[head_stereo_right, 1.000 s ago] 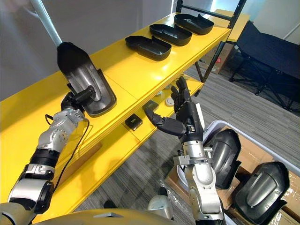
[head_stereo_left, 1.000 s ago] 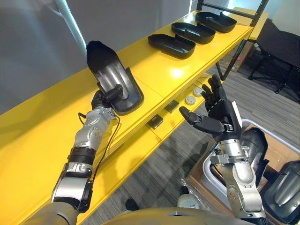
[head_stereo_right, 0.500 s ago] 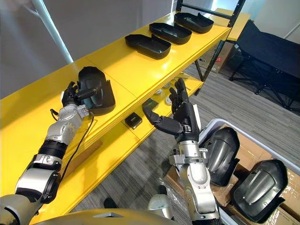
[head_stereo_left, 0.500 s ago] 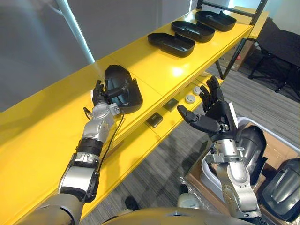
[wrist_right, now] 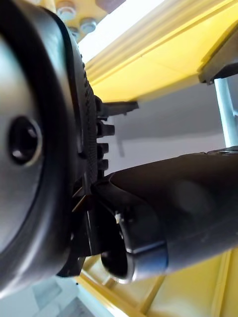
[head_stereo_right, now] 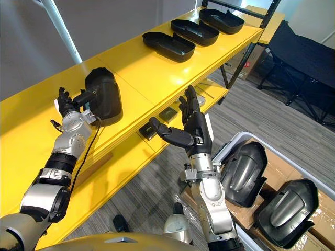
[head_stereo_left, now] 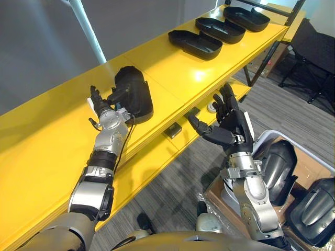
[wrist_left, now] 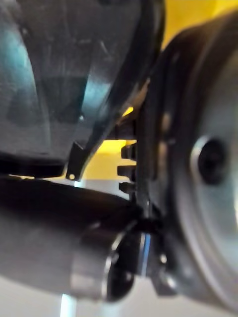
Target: Walk over and take three plastic housings, then place them on the shelf
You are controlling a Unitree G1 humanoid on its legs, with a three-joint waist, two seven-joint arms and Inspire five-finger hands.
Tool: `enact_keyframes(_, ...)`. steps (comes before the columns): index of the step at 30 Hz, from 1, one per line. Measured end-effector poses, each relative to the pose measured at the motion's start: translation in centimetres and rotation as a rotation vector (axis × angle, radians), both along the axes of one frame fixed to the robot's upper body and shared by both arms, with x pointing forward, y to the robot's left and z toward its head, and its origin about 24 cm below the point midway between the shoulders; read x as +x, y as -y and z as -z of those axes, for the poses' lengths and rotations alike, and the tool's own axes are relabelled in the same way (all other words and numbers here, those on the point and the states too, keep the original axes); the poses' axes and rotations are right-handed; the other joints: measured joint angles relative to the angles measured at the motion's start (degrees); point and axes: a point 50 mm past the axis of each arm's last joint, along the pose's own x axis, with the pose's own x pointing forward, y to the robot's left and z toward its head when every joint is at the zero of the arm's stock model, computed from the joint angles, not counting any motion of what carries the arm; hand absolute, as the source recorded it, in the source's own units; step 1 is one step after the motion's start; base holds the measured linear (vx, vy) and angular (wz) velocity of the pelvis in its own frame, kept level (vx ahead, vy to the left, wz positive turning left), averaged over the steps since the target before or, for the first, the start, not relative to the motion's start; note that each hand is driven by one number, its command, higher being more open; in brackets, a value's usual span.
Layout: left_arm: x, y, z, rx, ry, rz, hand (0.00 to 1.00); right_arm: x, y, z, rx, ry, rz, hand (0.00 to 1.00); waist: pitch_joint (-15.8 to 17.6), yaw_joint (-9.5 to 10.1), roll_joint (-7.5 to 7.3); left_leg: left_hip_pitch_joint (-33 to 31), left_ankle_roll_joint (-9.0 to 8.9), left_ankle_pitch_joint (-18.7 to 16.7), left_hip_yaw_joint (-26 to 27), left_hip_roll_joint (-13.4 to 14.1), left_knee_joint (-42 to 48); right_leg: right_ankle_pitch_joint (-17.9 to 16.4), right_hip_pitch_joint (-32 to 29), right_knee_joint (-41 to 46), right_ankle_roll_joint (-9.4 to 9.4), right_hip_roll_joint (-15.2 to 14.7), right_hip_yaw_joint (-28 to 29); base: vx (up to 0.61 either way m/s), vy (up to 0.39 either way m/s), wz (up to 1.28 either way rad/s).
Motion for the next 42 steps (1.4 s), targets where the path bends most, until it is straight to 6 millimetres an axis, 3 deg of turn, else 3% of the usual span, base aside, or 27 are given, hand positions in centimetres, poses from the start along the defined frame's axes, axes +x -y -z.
enact_keyframes(8,0.3,2.7,-2.2,0.032,0.089,0.235,1.00,1.5,-1.5,-2.0,-0.053,0.088,-0.076,1.00,0.0,1.30,0.00,0.2,0.03,0.2,-0.8,0.0,0.0,0.1,0.8,0.0,-0.12,0.0,-0.9,0.01,0.003,0.04)
enact_keyframes(13,0.1,4.6,-4.4,0.082,0.182,0.411,1.00,2.4,-2.5,-0.3,-0.117,-0.027,-0.091,1.00,0.0,2.64,0.01,0.8,0.04,0.4,-1.9,0.0,0.0,-0.1,2.1,0.0,-0.42,-0.1,-2.3,0.00,0.007,0.10)
enact_keyframes(16,-0.3,4.3,-6.0,0.206,0.222,0.423,1.00,4.6,-2.2,1.1,-0.145,-0.129,-0.066,1.00,0.0,3.24,0.06,0.7,0.18,0.8,-2.4,0.0,0.0,-0.1,2.4,0.0,-0.50,-0.2,-2.9,-0.02,0.010,0.09)
enact_keyframes(18,-0.1,2.4,-6.4,0.544,0.136,0.317,1.00,6.1,-1.0,1.4,-0.187,-0.175,-0.040,1.00,-0.1,3.82,0.22,0.7,0.20,1.0,-3.7,0.0,-0.1,-0.1,3.5,-0.7,-0.54,-0.1,-4.1,-0.02,0.004,0.20)
enact_keyframes(19,0.2,1.7,-6.5,0.618,0.104,0.282,1.00,6.4,-0.4,1.3,-0.201,-0.182,-0.034,1.00,-0.1,4.34,0.25,0.7,0.17,1.1,-3.9,0.1,-0.1,0.1,3.8,-1.2,-0.57,-0.1,-4.4,-0.02,-0.003,0.25)
enact_keyframes(20,0.5,-0.3,-6.9,0.718,0.046,0.206,1.00,7.1,0.4,1.0,-0.229,-0.190,-0.020,1.00,-0.2,4.67,0.25,0.4,0.11,1.1,-4.7,0.2,-0.1,0.4,4.4,-1.9,-0.60,0.2,-5.3,-0.02,-0.005,0.23)
enact_keyframes(24,0.3,-5.9,-8.5,0.821,-0.044,0.043,1.00,9.3,2.5,-0.5,-0.266,-0.173,0.079,1.00,-0.2,7.11,0.21,-0.6,-0.05,1.8,-6.8,0.8,0.0,1.3,5.6,-3.6,-0.90,0.9,-7.3,0.00,-0.014,0.29)
enact_keyframes(28,0.3,-5.9,-8.9,0.728,0.019,0.071,1.00,11.7,3.9,-2.2,-0.255,-0.154,0.157,1.00,-0.2,9.44,0.16,-1.5,0.00,2.3,-9.7,0.5,0.0,1.4,7.0,-4.1,-0.80,0.9,-10.1,0.01,0.011,0.38)
enact_keyframes(31,0.2,-4.1,-8.4,0.515,0.109,0.240,1.00,13.5,4.3,-4.3,-0.232,-0.121,0.179,1.00,-0.1,10.75,0.05,-2.3,0.21,2.9,-11.5,0.0,0.0,1.4,7.5,-4.5,-0.79,0.9,-11.8,0.00,0.029,0.33)
enact_keyframes(36,-2.6,0.5,-4.1,0.245,0.183,0.588,1.00,15.0,6.0,-5.2,-0.184,-0.156,0.200,1.00,-0.1,11.59,0.03,-2.2,0.38,3.1,-13.0,-0.7,0.0,1.5,8.8,-5.0,-0.62,0.7,-13.3,0.00,0.024,0.16)
enact_keyframes(39,-4.0,2.4,-1.8,0.118,0.175,0.730,1.00,15.4,7.9,-4.9,-0.197,-0.224,0.235,1.00,-0.1,12.05,0.04,-2.0,0.37,3.2,-13.7,-0.8,0.0,1.4,9.4,-5.0,-0.66,0.8,-13.9,-0.03,0.026,0.09)
enact_keyframes(42,-4.6,3.3,-1.0,0.091,0.165,0.825,1.00,15.8,9.7,-4.7,-0.192,-0.296,0.286,1.00,-0.1,12.11,0.11,-2.0,0.29,3.3,-14.5,-0.6,0.0,1.2,9.9,-4.9,-0.96,1.1,-14.7,-0.05,0.017,0.14)
